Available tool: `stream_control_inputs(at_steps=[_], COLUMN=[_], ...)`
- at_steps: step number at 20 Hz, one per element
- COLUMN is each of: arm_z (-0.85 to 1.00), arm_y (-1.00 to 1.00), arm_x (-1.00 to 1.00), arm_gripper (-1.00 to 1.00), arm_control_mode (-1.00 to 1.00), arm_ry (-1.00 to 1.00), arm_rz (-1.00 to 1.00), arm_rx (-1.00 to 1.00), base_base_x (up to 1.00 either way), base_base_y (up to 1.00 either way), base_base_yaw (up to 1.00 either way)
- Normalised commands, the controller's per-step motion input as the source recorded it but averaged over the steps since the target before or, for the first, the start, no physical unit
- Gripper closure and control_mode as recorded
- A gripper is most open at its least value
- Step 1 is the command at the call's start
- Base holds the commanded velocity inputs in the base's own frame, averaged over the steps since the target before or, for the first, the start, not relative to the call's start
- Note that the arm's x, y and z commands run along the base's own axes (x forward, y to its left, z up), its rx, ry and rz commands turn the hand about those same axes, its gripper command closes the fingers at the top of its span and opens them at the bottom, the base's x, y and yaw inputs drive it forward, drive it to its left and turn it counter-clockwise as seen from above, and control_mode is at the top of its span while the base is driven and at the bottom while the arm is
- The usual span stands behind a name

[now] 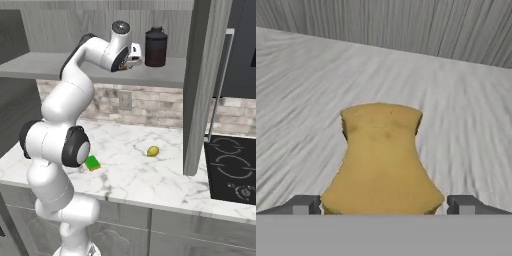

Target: Pick the sponge and sponge from the cabinet and place them on the counter.

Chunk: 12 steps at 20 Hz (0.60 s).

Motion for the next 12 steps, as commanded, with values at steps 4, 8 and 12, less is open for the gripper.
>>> stream_control_inputs(at_steps=[4, 8, 12], arm_z=[-0.12, -0.03, -0.01], arm_y=[-0.04, 0.0, 0.0], arm_x=[0.33, 0.34, 0.26], arm_gripper=[-1.0, -1.0, -1.0], arm_control_mode=[-1.0, -1.0, -1.0], arm_ry=[0.05, 0.02, 0.01], arm_rz=[0.03, 0.0, 0.0], arm_rx=[-0.03, -0.01, 0.0], base_base_x=[0.0, 0.0, 0.0], base_base_y=[0.0, 0.0, 0.0], base_base_yaw=[0.0, 0.0, 0.0])
